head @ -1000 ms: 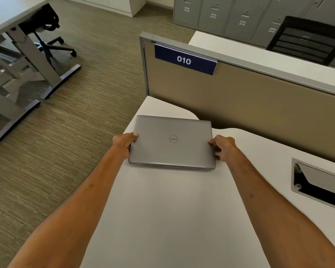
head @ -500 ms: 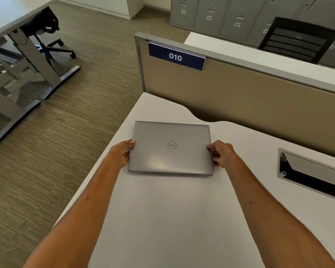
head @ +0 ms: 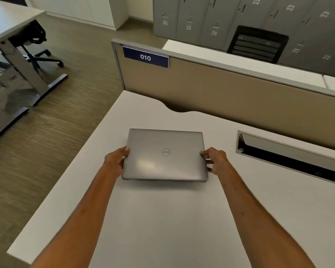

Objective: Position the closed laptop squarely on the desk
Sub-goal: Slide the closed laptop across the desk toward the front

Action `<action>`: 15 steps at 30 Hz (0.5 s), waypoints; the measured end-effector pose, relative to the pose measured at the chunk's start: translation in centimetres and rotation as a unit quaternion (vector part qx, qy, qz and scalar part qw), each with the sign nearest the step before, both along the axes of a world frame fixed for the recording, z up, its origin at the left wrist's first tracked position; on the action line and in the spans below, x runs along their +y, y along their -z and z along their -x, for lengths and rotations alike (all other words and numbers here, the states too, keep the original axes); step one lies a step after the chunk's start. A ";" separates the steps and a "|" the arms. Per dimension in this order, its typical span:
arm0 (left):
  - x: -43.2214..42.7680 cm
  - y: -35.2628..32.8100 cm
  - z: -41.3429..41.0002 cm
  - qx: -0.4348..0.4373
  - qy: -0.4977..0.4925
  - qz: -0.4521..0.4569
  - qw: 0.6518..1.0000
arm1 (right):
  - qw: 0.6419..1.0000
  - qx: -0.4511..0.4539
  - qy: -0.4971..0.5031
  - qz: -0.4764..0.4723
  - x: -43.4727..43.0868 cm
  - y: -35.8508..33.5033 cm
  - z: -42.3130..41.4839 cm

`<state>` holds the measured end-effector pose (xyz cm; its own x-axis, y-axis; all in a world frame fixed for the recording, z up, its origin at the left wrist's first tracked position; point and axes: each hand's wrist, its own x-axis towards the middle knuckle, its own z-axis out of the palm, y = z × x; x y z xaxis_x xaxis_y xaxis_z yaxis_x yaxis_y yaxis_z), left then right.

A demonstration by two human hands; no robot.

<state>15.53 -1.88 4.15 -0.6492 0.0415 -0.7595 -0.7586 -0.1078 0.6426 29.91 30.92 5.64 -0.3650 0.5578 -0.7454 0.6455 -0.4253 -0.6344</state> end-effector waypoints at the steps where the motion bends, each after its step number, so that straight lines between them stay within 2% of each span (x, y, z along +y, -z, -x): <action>1: 0.4 -0.2 -1.2 0.000 0.000 -0.002 1.000 | 1.000 0.001 0.002 -0.001 0.2 -0.3 -1.3; 15: 7.4 -1.5 -18.1 -0.004 0.059 -0.015 0.998 | 0.997 -0.007 0.071 -0.015 4.1 -1.9 -21.8</action>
